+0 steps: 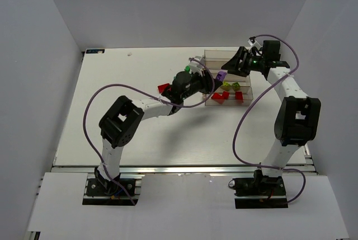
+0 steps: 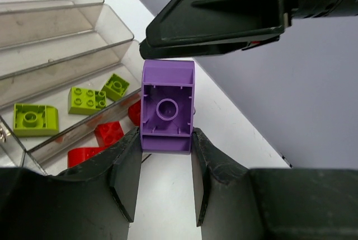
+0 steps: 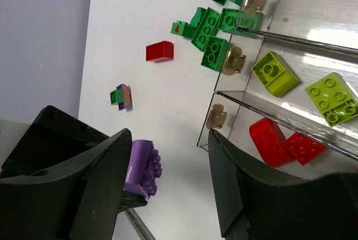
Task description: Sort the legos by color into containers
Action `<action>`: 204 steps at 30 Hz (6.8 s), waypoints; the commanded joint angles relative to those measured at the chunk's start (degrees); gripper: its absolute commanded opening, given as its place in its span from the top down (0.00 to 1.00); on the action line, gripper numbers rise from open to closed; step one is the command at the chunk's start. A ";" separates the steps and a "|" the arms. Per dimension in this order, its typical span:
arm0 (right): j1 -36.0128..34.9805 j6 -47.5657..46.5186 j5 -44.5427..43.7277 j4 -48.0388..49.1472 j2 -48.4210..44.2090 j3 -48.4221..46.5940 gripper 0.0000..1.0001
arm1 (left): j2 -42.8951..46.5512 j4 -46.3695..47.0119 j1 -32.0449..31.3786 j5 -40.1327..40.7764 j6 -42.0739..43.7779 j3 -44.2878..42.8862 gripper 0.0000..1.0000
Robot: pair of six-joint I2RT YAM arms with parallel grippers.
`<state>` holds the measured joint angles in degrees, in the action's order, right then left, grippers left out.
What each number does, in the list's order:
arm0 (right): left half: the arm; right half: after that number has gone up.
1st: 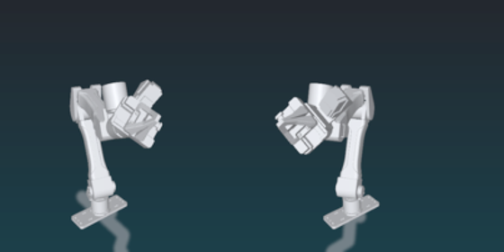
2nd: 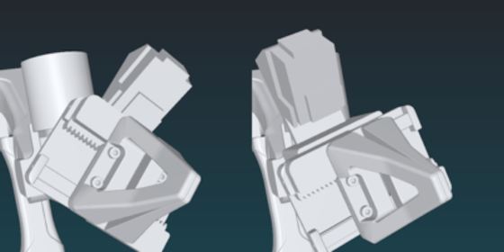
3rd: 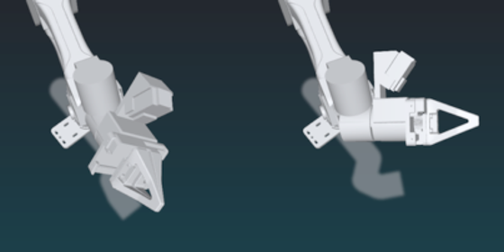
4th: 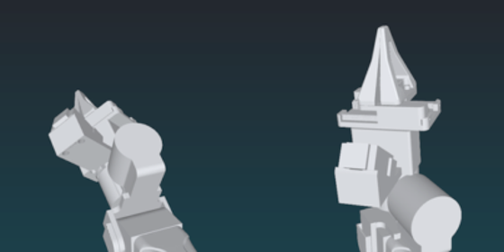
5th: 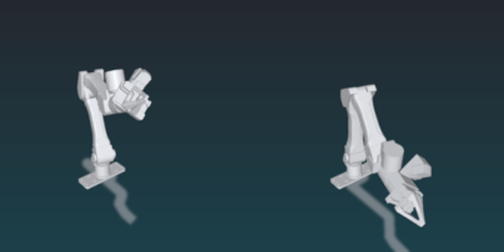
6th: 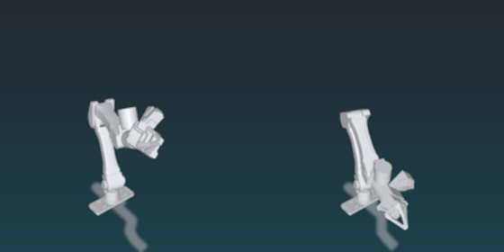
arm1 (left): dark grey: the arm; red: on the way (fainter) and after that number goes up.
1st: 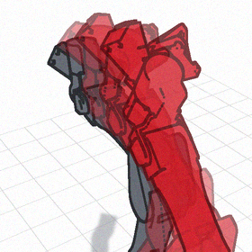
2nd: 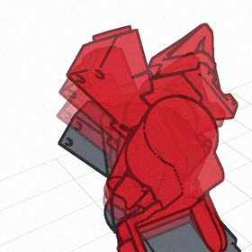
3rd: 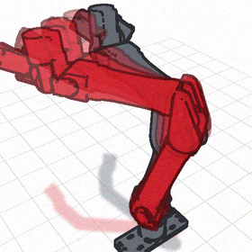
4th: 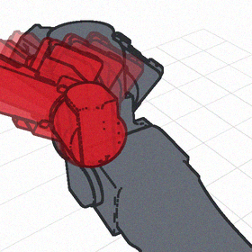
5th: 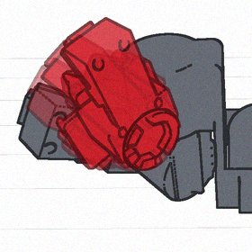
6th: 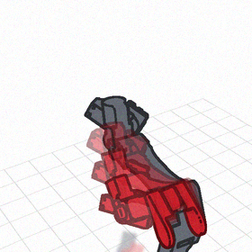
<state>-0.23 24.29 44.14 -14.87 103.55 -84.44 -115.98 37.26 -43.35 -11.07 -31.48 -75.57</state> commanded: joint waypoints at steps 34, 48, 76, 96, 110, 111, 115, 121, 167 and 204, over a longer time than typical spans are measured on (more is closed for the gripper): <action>-4.08 -12.68 -3.62 -3.14 -0.19 -4.84 1.00 | 17.71 -10.96 -0.42 13.00 -0.16 10.44 0.24; -4.08 -28.16 -33.41 2.92 12.02 -18.65 1.00 | 46.45 -46.36 0.46 41.47 -9.29 25.90 0.02; -3.20 -31.06 -37.14 5.74 20.39 -23.04 0.37 | 58.33 -67.40 4.59 42.99 -23.36 28.81 0.02; -3.81 -43.19 22.66 3.36 -14.77 12.54 0.63 | 32.59 -69.24 19.89 28.12 -17.39 17.41 0.23; -3.81 -41.61 22.22 2.39 -15.39 13.69 0.59 | 21.33 -72.41 20.06 32.60 -13.96 10.53 0.21; -3.81 -41.61 22.13 2.39 -15.31 13.61 0.59 | 20.46 -72.41 20.15 32.60 -13.69 10.36 0.21; -3.81 -41.08 21.78 2.48 -15.31 13.34 0.58 | 18.43 -72.50 20.85 33.30 -12.64 9.39 0.22; -3.73 -41.52 21.25 1.69 -15.57 12.73 0.58 | 16.94 -72.06 21.47 34.10 -12.02 8.95 0.26; -17.17 -69.30 40.50 -59.66 7.72 -12.67 0.18 | 29.33 6.07 9.43 -18.99 -21.60 31.27 1.00; -18.93 -35.28 32.32 -12.90 -2.56 -0.72 0.35 | 33.02 9.59 9.34 -21.71 -20.98 33.20 1.00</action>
<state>-18.90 -11.86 72.23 -31.07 100.88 -82.32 -85.27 43.27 -33.52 -29.45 -51.57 -42.70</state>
